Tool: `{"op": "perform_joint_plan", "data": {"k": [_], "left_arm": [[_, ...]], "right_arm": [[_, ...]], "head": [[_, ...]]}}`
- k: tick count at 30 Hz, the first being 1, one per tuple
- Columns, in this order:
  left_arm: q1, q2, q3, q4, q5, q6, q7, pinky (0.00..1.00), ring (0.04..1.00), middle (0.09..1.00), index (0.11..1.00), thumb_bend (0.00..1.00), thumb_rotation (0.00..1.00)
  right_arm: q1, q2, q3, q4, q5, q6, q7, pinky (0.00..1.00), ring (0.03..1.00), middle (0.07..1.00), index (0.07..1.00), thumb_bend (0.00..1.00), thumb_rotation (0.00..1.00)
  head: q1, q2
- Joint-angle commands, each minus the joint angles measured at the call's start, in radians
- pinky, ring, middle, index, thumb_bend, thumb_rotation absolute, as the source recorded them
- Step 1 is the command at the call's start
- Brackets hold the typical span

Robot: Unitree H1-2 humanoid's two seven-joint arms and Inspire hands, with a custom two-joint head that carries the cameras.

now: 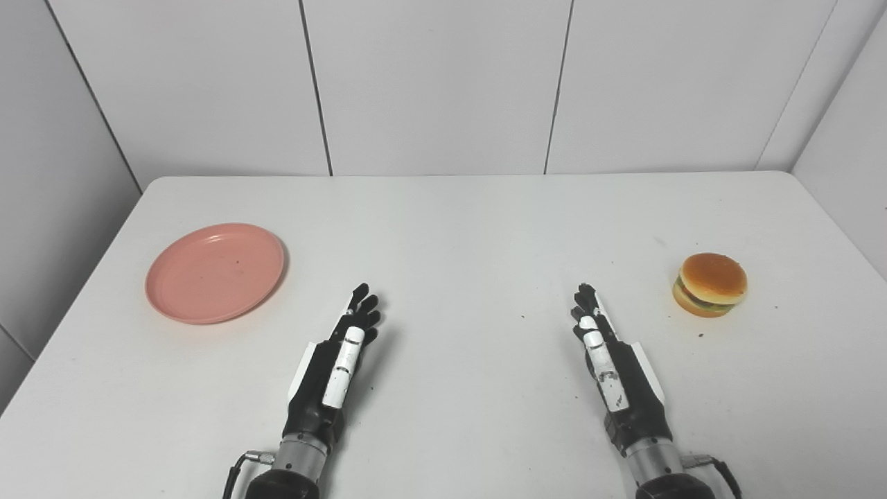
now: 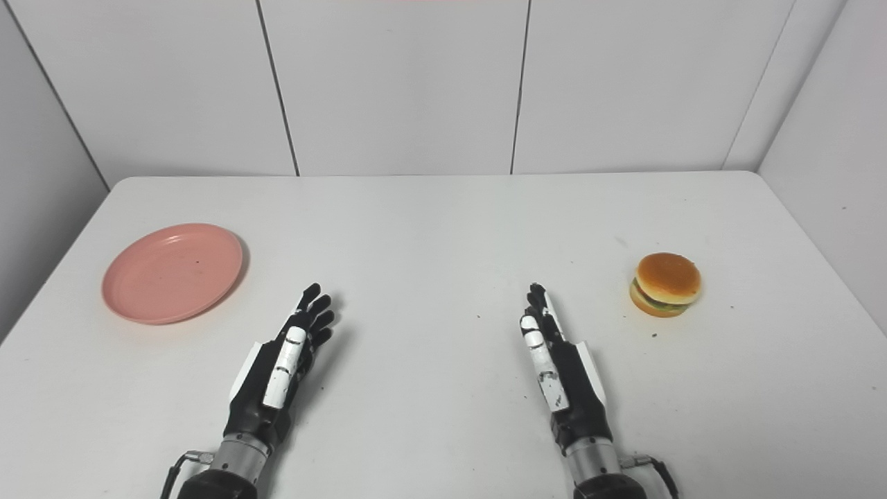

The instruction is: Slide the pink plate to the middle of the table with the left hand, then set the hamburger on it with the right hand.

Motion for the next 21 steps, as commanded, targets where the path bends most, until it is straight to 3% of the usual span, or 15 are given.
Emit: {"op": "perform_joint_plan", "data": {"k": [1, 21], "left_arm": [[0.001, 0.006, -0.003, -0.012, -0.008, -0.007, -0.007, 0.96, 0.956, 0.969, 0.967, 0.60, 1.00], [0.005, 0.005, -0.002, -0.009, -0.009, -0.015, -0.009, 0.96, 0.955, 0.969, 0.969, 0.59, 1.00]], "right_arm": [[-0.007, 0.005, 0.003, 0.009, -0.005, 0.007, 0.001, 1.00, 1.000, 1.000, 1.000, 0.26, 1.00], [-0.005, 0.006, 0.003, 0.008, -0.011, 0.015, -0.002, 1.00, 1.000, 1.000, 1.000, 0.26, 1.00]], "head": [[0.001, 0.001], [0.000, -0.006]]}}
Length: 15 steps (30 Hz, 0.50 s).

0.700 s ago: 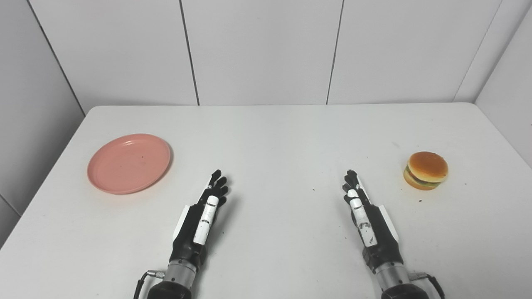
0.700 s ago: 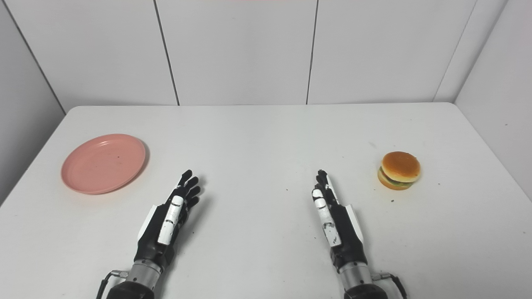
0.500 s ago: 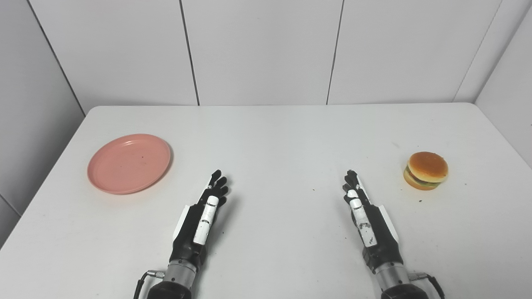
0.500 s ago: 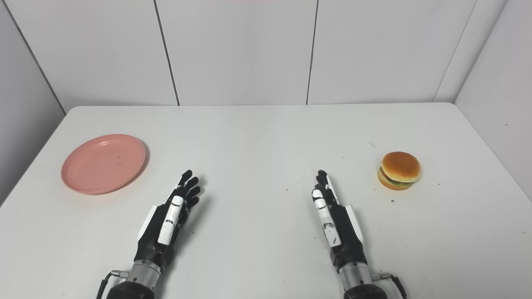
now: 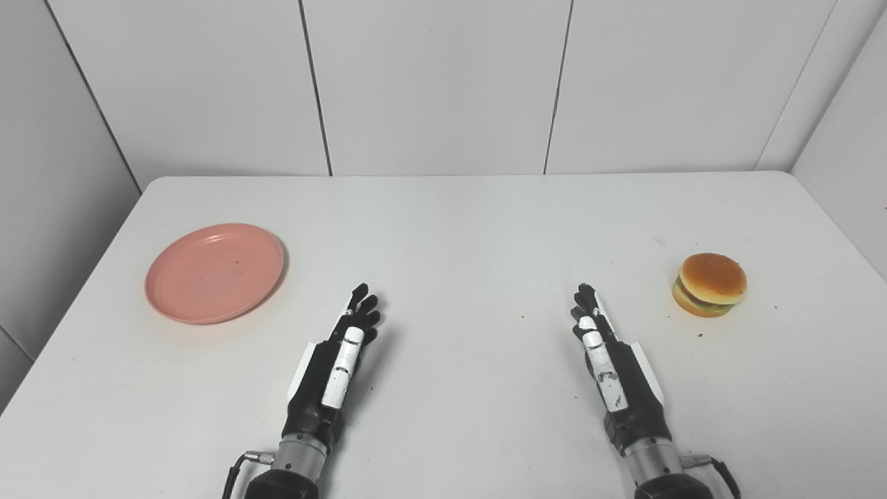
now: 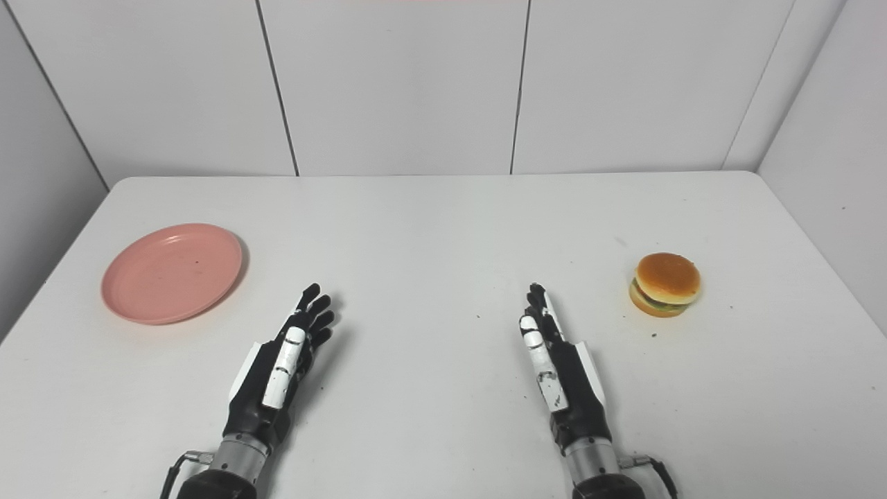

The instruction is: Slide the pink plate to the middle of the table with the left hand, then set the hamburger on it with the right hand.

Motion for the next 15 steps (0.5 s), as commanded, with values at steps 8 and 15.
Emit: {"op": "perform_joint_plan", "data": {"k": [8, 15], "left_arm": [[0.004, 0.009, -0.005, -0.012, -0.008, -0.015, -0.010, 0.96, 0.956, 0.970, 0.970, 0.60, 1.00], [0.003, 0.002, -0.008, -0.009, -0.002, -0.007, -0.006, 0.96, 0.956, 0.968, 0.970, 0.60, 1.00]], "right_arm": [[-0.005, 0.006, 0.003, 0.007, -0.003, 0.011, 0.001, 1.00, 1.000, 1.000, 1.000, 0.26, 1.00], [-0.005, 0.000, -0.002, 0.011, 0.007, 0.004, 0.007, 1.00, 1.000, 1.000, 1.000, 0.26, 1.00]], "head": [[0.000, 0.001], [0.029, -0.017]]}}
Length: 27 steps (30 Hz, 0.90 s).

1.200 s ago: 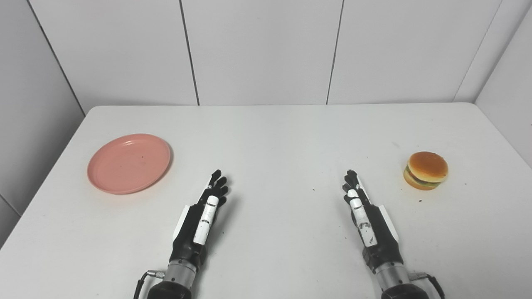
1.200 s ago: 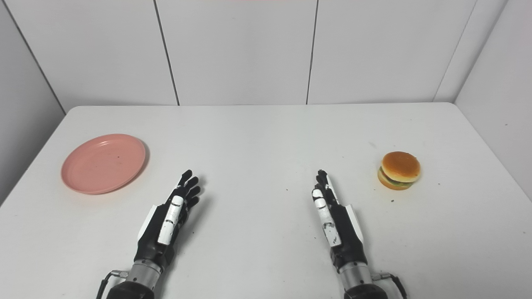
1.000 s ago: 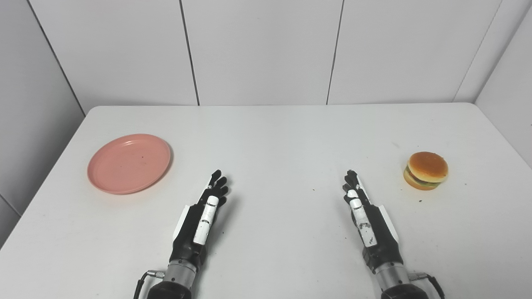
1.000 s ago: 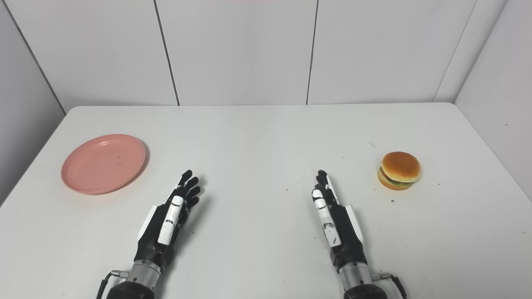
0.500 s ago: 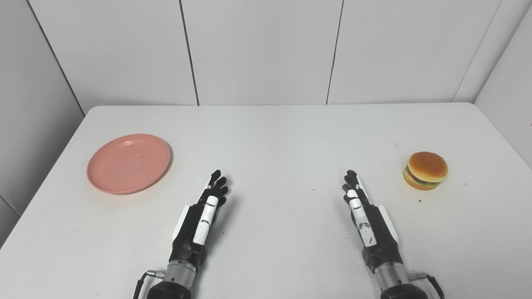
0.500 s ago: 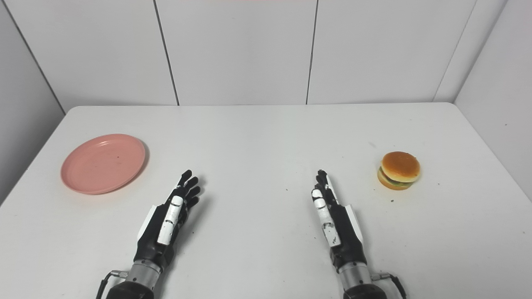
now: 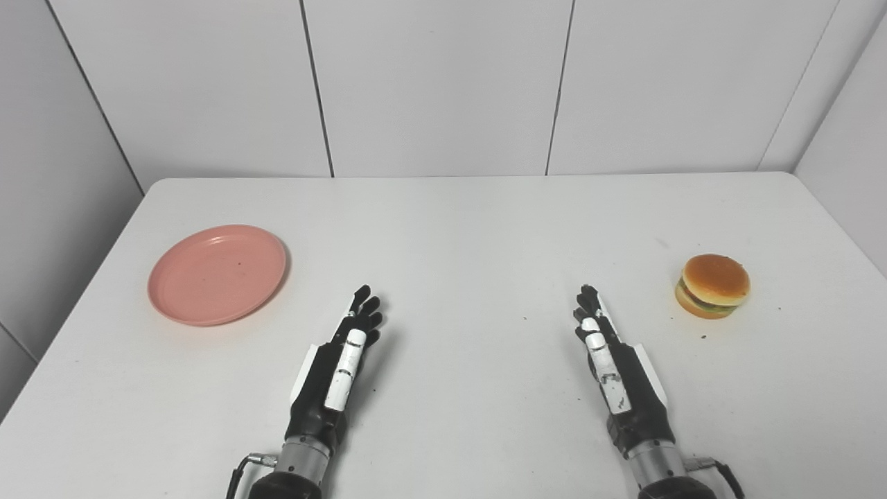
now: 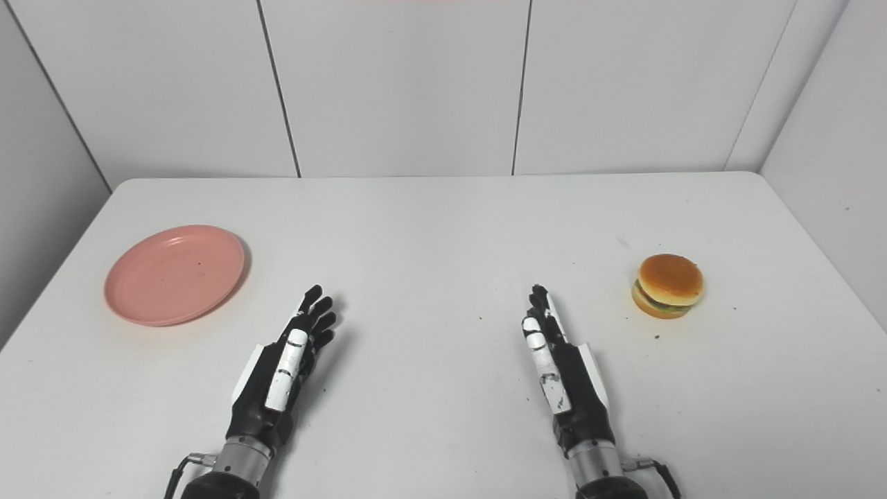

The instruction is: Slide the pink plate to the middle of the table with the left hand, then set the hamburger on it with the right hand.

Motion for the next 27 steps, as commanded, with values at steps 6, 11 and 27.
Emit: {"op": "perform_joint_plan", "data": {"k": [6, 11, 27], "left_arm": [[-0.002, -0.011, -0.026, 0.036, 0.017, -0.059, 0.002, 0.96, 0.954, 0.967, 0.970, 0.58, 1.00], [0.003, -0.033, -0.047, 0.062, 0.045, -0.078, 0.024, 0.95, 0.949, 0.960, 0.960, 0.56, 1.00], [-0.008, -0.081, -0.087, 0.137, 0.086, -0.083, 0.080, 0.99, 0.955, 0.945, 0.935, 0.56, 0.99]], "right_arm": [[-0.008, -0.019, -0.010, 0.038, 0.018, -0.038, 0.021, 1.00, 1.000, 1.000, 1.000, 0.22, 1.00], [-0.003, -0.036, -0.025, 0.075, 0.064, -0.095, 0.050, 1.00, 1.000, 1.000, 1.000, 0.20, 1.00], [-0.006, -0.071, -0.047, 0.150, 0.121, -0.199, 0.093, 1.00, 1.000, 1.000, 1.000, 0.15, 1.00]], "head": [[0.102, -0.052], [0.160, -0.087], [0.276, -0.165]]}}
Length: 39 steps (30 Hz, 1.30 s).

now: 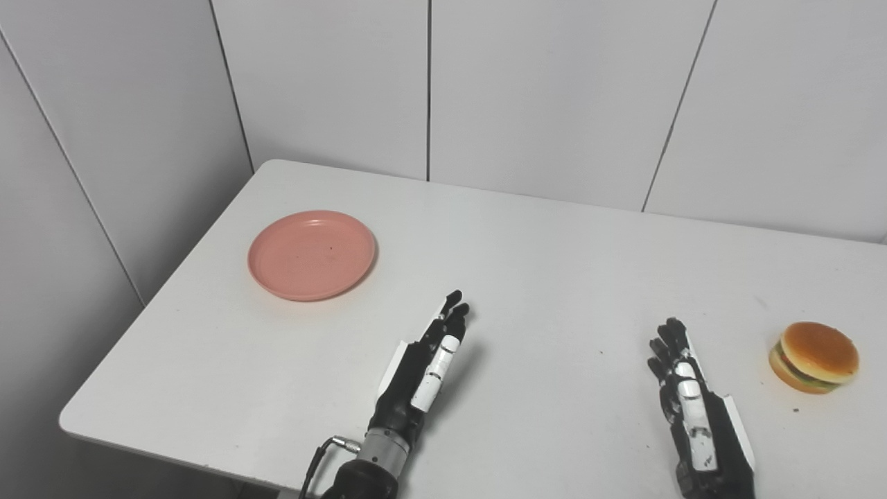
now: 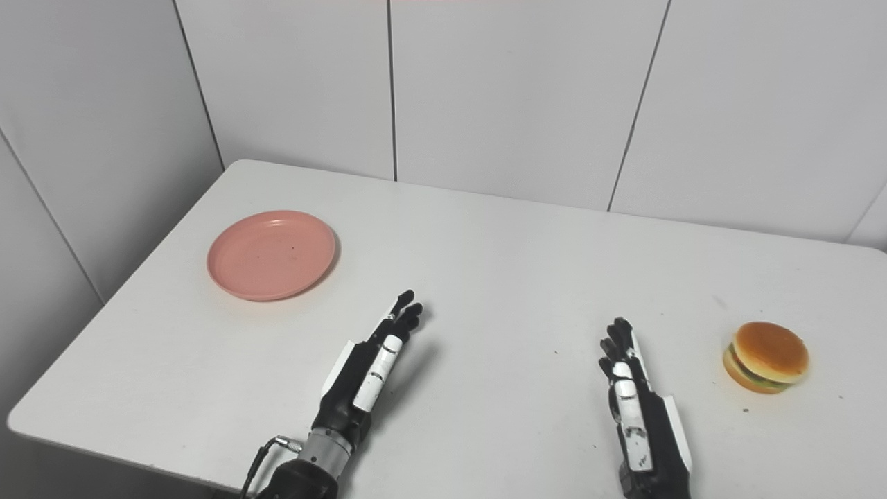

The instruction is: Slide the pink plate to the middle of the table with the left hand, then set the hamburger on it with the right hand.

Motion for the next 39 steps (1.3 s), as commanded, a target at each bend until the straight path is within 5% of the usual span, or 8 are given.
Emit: {"op": "perform_joint_plan", "data": {"k": [1, 15, 39], "left_arm": [[0.005, -0.029, -0.030, 0.040, 0.011, 0.009, -0.006, 0.98, 0.955, 0.945, 0.934, 0.56, 0.99], [0.003, -0.032, -0.030, 0.054, 0.025, -0.010, -0.003, 0.97, 0.954, 0.944, 0.935, 0.58, 0.99], [-0.009, -0.006, -0.016, -0.079, 0.001, 0.088, -0.027, 0.97, 0.966, 0.965, 0.957, 0.59, 1.00]], "right_arm": [[0.012, -0.024, -0.020, 0.062, 0.000, -0.021, 0.005, 1.00, 1.000, 1.000, 1.000, 0.15, 1.00], [0.011, -0.021, -0.022, 0.059, 0.014, -0.021, 0.002, 1.00, 1.000, 1.000, 1.000, 0.10, 1.00], [0.015, -0.016, -0.009, 0.032, 0.004, 0.006, -0.001, 1.00, 1.000, 1.000, 1.000, 0.12, 1.00]], "head": [[0.005, -0.001], [0.015, -0.004], [0.011, 0.022]]}}
